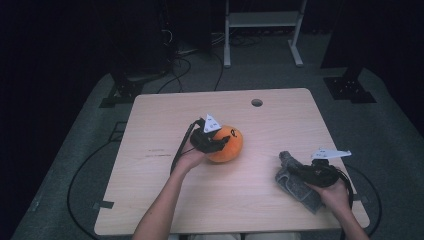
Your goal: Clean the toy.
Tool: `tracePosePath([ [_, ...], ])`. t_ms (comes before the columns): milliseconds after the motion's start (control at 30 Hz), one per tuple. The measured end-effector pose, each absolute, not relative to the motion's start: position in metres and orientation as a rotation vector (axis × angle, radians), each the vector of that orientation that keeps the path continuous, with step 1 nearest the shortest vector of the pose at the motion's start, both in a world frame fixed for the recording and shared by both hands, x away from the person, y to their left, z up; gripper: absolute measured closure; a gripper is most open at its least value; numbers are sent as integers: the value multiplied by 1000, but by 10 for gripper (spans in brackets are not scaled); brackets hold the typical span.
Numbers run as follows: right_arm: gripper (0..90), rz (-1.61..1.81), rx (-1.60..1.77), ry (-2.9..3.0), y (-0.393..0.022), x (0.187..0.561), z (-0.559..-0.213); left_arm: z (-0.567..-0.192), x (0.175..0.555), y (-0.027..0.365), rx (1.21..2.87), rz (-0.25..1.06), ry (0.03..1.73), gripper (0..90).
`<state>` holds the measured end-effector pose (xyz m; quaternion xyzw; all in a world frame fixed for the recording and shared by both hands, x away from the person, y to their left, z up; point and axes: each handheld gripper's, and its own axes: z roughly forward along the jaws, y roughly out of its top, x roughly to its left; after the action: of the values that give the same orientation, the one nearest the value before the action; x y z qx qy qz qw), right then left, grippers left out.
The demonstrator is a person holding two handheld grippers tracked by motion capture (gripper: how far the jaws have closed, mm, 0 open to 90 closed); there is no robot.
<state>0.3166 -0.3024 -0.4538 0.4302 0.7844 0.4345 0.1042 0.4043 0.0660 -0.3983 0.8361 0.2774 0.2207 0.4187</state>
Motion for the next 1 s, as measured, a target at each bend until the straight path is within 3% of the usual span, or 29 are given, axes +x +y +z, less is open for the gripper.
tracePosePath([
  [133, 592, 1295, 1271, 2342, -302, 318, -458, -403, 404, 68, 2082, 528, 707, 459],
  [200, 518, 1317, 1280, 2325, -304, 317, -456, -402, 403, 68, 2078, 533, 720, 353],
  [333, 432, 1396, 1265, 2270, -308, 312, -450, -396, 398, 70, 2062, 526, 708, 233],
  [467, 401, 1443, 1238, 2250, -310, 305, -445, -393, 388, 72, 2067, 529, 685, 169],
  [1000, 368, 1455, 1211, 2244, -312, 294, -444, -391, 344, 103, 1977, 565, 688, 141],
])
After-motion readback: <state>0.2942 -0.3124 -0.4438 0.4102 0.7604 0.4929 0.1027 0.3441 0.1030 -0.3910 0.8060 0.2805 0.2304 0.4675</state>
